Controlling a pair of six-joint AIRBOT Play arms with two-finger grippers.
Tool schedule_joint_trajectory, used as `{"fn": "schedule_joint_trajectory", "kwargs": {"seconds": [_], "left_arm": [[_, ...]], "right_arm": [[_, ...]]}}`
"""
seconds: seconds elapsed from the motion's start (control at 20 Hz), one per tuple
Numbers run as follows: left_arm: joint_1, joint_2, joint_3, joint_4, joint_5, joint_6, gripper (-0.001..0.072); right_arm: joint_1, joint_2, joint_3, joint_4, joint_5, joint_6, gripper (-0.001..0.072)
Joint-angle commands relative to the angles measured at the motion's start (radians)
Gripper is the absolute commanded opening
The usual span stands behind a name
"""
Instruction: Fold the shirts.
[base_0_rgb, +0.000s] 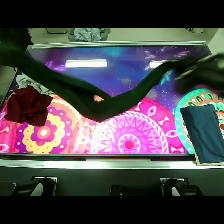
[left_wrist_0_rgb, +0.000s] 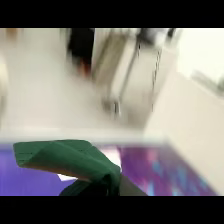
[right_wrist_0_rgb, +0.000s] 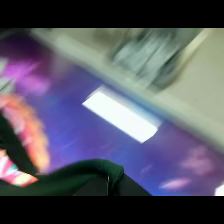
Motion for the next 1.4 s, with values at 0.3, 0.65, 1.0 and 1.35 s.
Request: {"fn": "schedule_joint_trajectory", "kwargs": {"seconds": [0.3, 0.65, 1.0, 1.35], "left_arm": [[0.035, 0.122, 0.249, 0.399, 0.139, -0.376, 0.0031], [0.035, 0.052, 0.230, 0.477, -0.014, -0.376, 0.0031], [0.014, -0.375, -0.029, 0.468, -0.135, -0.319, 0.0033], [0.003, -0.897, -0.032, 0.217, -0.101, -0.300, 0.0034]], "right_arm": [[-0.036, 0.286, 0.143, -0.626, 0.023, 0.334, 0.0038], [-0.036, 0.148, 0.143, -0.648, 0.131, 0.334, 0.0038], [-0.036, -0.492, 0.143, -0.510, 0.177, 0.366, 0.0038], [-0.009, -0.954, 0.143, 0.011, -0.014, 0.375, 0.0041]]}}
